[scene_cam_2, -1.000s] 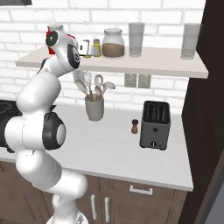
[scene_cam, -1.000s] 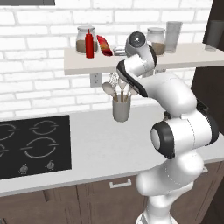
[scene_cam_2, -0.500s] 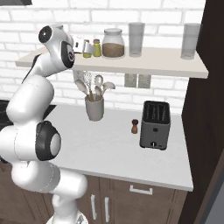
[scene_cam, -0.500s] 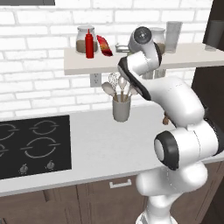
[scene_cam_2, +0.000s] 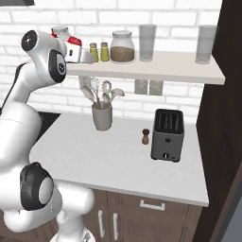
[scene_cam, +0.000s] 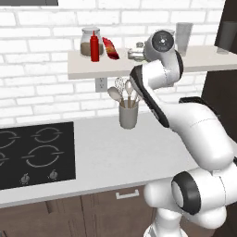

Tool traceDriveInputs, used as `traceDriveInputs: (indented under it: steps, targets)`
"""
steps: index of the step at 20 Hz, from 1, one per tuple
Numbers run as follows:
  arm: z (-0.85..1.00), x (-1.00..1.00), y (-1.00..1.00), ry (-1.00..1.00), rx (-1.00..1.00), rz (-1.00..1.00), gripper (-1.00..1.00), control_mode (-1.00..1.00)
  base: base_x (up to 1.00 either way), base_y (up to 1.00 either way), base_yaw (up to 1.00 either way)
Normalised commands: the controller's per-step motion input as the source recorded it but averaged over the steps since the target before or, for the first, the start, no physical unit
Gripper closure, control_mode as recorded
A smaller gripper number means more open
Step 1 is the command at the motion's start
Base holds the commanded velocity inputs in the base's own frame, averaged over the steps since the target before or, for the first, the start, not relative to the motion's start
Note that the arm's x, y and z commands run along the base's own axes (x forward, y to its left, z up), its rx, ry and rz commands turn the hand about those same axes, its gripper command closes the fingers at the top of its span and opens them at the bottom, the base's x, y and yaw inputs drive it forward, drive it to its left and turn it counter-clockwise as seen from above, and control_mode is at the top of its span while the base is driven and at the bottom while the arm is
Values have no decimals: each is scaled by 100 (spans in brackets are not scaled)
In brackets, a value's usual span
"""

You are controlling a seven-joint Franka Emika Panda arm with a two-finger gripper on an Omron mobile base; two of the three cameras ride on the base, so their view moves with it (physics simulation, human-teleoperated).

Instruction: Put the shaker and condiment bottle from the counter next to their counterparts in the cabinet.

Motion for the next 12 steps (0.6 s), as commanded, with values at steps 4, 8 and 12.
traceDriveInputs:
  steps: [4, 8, 12]
  targets:
    - [-2, -96, 0, -9, 0, 0, -100, -100, 0, 0, 0]
    - [0, -99, 0, -8, 0, 0, -100, -100, 0, 0, 0]
    - [0, -100, 1, -5, 0, 0, -100, -100, 0, 0, 0]
